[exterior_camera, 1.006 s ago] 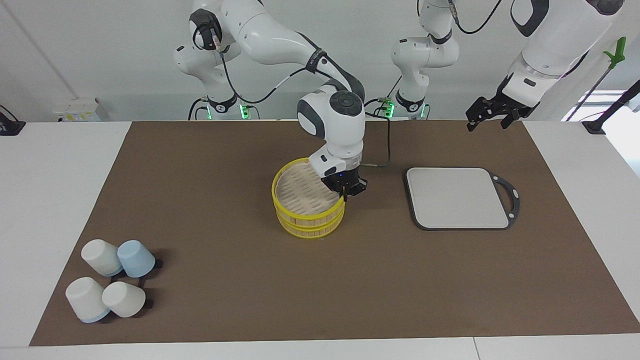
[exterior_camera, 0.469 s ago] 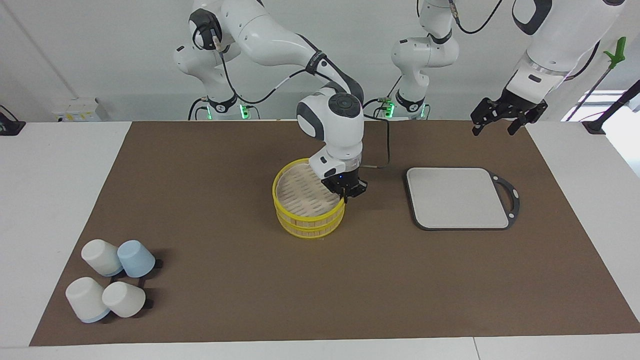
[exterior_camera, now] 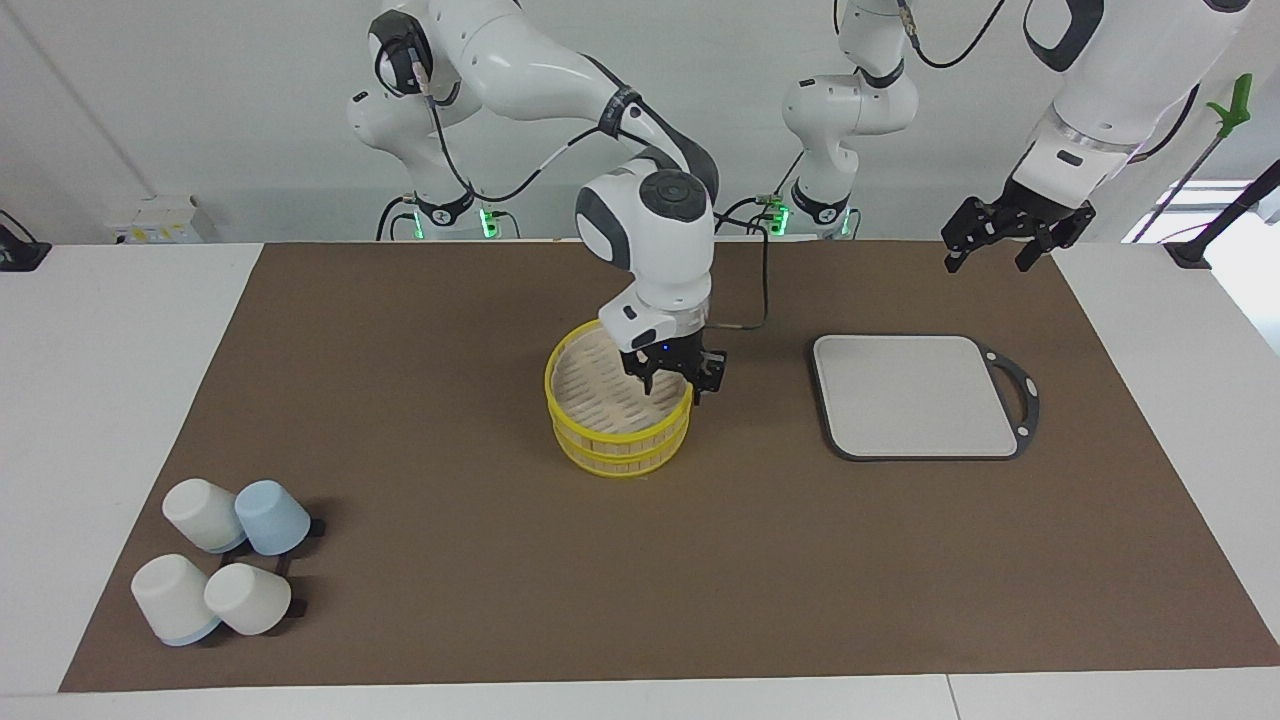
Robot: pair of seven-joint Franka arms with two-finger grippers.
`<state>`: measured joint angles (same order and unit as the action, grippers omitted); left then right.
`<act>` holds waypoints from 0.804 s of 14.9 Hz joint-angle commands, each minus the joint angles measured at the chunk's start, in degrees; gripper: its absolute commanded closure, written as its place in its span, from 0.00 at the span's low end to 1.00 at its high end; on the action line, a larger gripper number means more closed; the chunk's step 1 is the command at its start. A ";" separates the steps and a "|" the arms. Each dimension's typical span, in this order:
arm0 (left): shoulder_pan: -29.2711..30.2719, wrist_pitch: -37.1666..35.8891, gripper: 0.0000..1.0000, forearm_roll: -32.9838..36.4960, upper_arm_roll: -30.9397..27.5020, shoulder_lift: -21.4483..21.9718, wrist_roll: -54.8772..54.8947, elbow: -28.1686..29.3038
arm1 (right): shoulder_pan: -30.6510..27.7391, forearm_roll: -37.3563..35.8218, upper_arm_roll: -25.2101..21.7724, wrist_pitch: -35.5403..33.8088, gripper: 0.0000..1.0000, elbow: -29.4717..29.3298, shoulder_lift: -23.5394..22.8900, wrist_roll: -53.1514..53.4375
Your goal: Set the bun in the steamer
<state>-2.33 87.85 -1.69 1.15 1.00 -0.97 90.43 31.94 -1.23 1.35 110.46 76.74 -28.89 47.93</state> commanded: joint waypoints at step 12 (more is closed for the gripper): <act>0.66 5.22 0.00 0.73 0.61 1.55 1.93 5.09 | -31.32 0.71 0.76 -15.74 0.00 13.83 22.36 -49.60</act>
<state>-2.33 90.51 -1.69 1.27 0.97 -0.34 92.00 2.09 -1.11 1.07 92.09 80.75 -14.01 -0.91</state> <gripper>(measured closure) 0.000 0.000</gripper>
